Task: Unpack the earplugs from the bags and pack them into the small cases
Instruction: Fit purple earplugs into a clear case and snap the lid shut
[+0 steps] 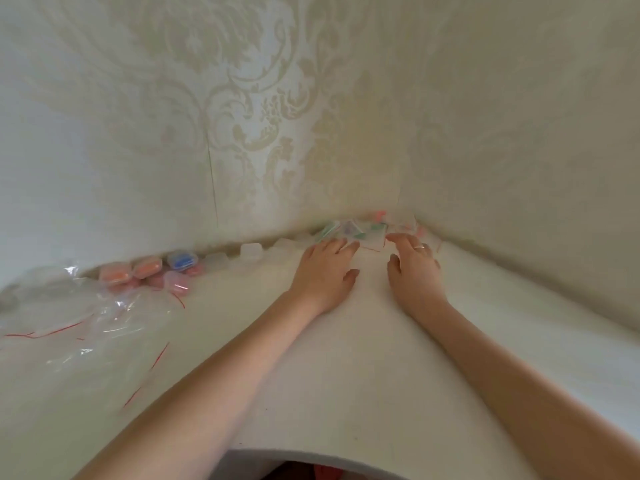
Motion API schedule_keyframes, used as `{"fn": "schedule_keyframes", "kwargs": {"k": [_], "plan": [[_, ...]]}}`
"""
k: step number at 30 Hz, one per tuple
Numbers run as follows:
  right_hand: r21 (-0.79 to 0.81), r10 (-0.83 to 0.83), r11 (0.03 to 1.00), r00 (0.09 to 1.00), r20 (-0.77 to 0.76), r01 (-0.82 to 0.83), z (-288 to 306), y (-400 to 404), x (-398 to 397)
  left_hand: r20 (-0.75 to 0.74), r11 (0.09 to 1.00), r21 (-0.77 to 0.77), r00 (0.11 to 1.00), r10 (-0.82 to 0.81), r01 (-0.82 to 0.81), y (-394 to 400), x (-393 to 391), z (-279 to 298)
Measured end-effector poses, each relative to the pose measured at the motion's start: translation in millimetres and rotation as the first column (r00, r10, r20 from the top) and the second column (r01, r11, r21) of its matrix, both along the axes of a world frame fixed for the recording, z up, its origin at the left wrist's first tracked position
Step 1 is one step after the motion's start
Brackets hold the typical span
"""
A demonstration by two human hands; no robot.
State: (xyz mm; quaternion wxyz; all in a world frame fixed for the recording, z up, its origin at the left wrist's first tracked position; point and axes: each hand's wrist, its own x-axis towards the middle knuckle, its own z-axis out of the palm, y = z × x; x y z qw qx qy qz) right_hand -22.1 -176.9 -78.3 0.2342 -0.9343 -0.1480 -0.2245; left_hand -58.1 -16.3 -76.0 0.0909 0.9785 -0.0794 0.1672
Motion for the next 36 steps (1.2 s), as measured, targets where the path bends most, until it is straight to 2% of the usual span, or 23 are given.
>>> {"fn": "schedule_keyframes", "kwargs": {"k": [2,3,6,9,14,17,20,21,23,25,28,30,33,35,36], "plan": [[-0.165,0.022,0.986,0.999,-0.033,-0.027,0.6,2.1,11.3,-0.112,0.999,-0.04,0.994,-0.014,0.009,-3.8,5.1,-4.6],[-0.194,0.019,0.981,0.998,-0.055,-0.03,1.0,2.6,19.4,-0.135,0.998,-0.066,0.991,-0.019,0.01,-2.4,4.9,-5.9],[-0.259,-0.057,0.966,0.986,-0.157,0.014,1.3,3.3,47.2,-0.048,0.993,-0.119,0.999,-0.013,0.007,4.9,2.0,-7.8],[-0.278,-0.049,0.96,0.956,-0.288,-0.034,2.2,7.3,63.2,0.021,0.992,-0.111,0.998,0.067,-0.064,7.8,2.1,-6.9],[-0.132,-0.029,0.991,0.995,-0.091,0.017,1.3,7.2,61.6,0.051,0.968,-0.031,0.967,0.249,-0.247,7.5,6.3,-4.8],[-0.043,-0.123,0.991,0.989,0.079,0.127,0.8,3.1,54.8,0.097,0.959,-0.05,0.954,0.283,-0.279,9.6,5.2,-5.8],[0.306,-0.24,0.94,0.931,0.275,0.152,3.8,-0.3,42.1,0.205,0.972,-0.151,0.956,0.211,-0.182,8.7,4.5,-3.5],[0.407,-0.243,0.907,0.921,0.304,0.105,4.6,-1.6,38.0,0.251,0.972,-0.202,0.953,0.169,-0.119,6.8,4.1,-2.2],[0.55,-0.149,0.834,0.95,0.275,-0.028,7.1,-1.6,27.0,0.33,0.94,-0.341,0.94,0.088,0.031,1.0,2.2,0.2],[0.611,-0.022,0.784,0.98,0.2,-0.107,10.8,3.2,11.3,0.339,0.851,-0.498,0.941,0.017,0.164,-3.9,0.8,4.1],[0.668,0.179,0.723,0.982,0.062,-0.174,12.8,13.2,-16.1,0.179,0.613,-0.756,0.973,-0.146,0.231,-7.0,-0.4,12.0],[0.758,0.321,0.63,0.945,-0.057,-0.169,11.1,15.7,-31.5,0.077,0.458,-0.866,0.96,-0.271,0.199,-7.4,-1.2,16.9],[0.906,0.487,0.418,0.858,-0.164,-0.064,8.3,9.1,-44.0,0.024,0.128,-0.989,0.943,-0.331,0.07,-12.2,-5.8,20.3],[0.947,0.527,0.32,0.834,-0.162,-0.018,7.0,3.9,-44.0,0.023,0.034,-0.999,0.951,-0.31,0.036,-12.9,-7.6,20.6],[0.95,0.538,0.311,0.827,-0.162,-0.017,6.3,2.6,-42.4,0.023,0.009,-1.0,0.953,-0.303,0.027,-12.5,-6.8,19.5]]}}
